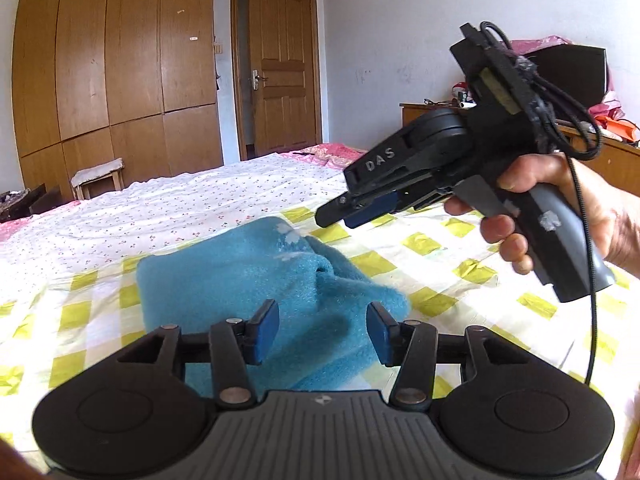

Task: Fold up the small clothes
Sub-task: 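Open the left tool and withdraw it from the sweater, then press the folded sweater flat with the right tool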

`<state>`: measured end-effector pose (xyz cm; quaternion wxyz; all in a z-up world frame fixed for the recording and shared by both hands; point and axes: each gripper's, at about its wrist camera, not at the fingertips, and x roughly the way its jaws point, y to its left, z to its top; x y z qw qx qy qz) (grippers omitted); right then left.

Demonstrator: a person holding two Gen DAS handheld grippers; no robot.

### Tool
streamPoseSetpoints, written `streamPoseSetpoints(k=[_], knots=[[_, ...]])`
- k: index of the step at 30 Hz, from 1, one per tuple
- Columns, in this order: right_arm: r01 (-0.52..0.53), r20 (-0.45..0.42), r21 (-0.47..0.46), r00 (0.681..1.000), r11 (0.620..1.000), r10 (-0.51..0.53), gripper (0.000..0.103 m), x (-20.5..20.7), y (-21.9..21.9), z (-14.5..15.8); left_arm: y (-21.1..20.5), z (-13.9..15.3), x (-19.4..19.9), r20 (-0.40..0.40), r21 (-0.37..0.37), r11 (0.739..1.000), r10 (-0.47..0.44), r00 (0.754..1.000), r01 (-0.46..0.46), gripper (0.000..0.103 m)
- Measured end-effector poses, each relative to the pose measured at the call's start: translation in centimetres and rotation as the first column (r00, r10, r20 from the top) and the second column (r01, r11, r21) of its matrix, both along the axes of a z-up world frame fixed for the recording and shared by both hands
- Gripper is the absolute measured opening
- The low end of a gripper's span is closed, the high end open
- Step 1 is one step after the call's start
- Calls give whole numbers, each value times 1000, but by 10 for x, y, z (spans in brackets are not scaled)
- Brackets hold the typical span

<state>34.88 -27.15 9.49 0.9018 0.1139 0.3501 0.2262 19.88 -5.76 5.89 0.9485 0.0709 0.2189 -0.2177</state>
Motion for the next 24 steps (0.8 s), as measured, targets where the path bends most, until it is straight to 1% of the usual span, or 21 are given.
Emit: streamPoseSetpoints(k=[2, 4, 6, 8, 9, 10, 11, 13, 14, 15, 17, 18, 19, 20, 21, 22, 24], knots=[[-44, -14, -34, 999, 998, 44, 35, -14, 10, -2, 5, 1, -1, 1, 15, 1000, 13, 1000, -13, 53], [-65, -27, -70, 998, 995, 63, 36, -25, 19, -10, 8, 2, 3, 0, 27, 999, 42, 999, -42, 53], [-92, -64, -74, 994, 993, 87, 37, -30, 26, -22, 12, 2, 11, -14, 23, 998, 64, 998, -64, 53], [-89, -77, -112, 994, 990, 80, 37, -33, 33, -33, 13, 2, 21, -23, 17, 996, 87, 996, -86, 53], [-85, -81, -124, 994, 989, 75, 32, -33, 35, -37, 13, 1, 25, -22, 20, 995, 95, 995, -94, 53], [-92, -91, -119, 992, 989, 82, 9, -33, 35, -42, 11, 0, 32, -20, 29, 994, 105, 994, -104, 53], [-89, -93, -119, 993, 989, 78, 9, -34, 34, -43, 11, -2, 37, -17, 40, 992, 122, 992, -121, 53], [-79, -58, -145, 996, 986, 71, 7, -43, 27, -43, 10, -7, 50, -34, 43, 990, 137, 990, -136, 53], [-66, -50, -141, 997, 988, 59, 7, -46, 21, -43, 10, -10, 56, -44, 44, 988, 148, 988, -146, 53], [-46, -57, -130, 998, 990, 39, 7, -48, 14, -46, 10, -14, 64, -52, 50, 986, 159, 986, -156, 53], [-4, -84, -132, 996, 991, -7, 7, -47, 4, -57, 7, -26, 74, -79, 87, 981, 180, 981, -173, 53], [5, -98, -131, 995, 991, -18, 7, -46, 1, -62, 5, -32, 78, -94, 105, 978, 190, 977, -180, 54], [5, -109, -122, 994, 993, -19, 7, -45, -1, -66, 6, -36, 80, -100, 104, 979, 188, 977, -177, 54], [2, -111, -111, 994, 994, -14, 8, -45, -1, -66, 5, -38, 78, -91, 107, 978, 188, 978, -178, 54], [-12, -104, -100, 995, 995, 1, 10, -46, -2, -62, 4, -38, 77, -83, 113, 978, 186, 979, -177, 54], [-19, -92, -88, 996, 996, 11, 16, -46, -3, -57, 4, -37, 76, -77, 115, 978, 185, 980, -175, 54], [-19, -51, -67, 999, 998, 16, 17, -47, -4, -41, 7, -37, 76, -81, 106, 979, 184, 980, -175, 54]])
